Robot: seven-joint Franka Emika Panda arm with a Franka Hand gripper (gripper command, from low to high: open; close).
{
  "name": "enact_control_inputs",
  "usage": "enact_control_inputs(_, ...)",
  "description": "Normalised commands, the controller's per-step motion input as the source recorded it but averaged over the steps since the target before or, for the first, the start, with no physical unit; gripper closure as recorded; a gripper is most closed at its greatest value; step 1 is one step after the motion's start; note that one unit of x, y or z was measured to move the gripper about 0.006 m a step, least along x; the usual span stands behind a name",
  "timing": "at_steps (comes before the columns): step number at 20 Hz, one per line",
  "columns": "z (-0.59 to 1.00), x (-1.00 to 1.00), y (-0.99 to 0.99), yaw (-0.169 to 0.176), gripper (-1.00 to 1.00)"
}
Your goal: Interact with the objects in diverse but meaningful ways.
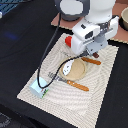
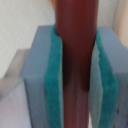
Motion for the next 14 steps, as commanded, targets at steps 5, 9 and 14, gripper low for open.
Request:
enact_control_inputs(5, 0.21, 0.17, -0.59, -0.136, 1.0)
enact_control_inputs(9, 0.03, 0.05, -0.48, -0.106, 1.0)
enact_control_inputs(14, -0.13, 0.0, -0.25, -0.009, 1.0)
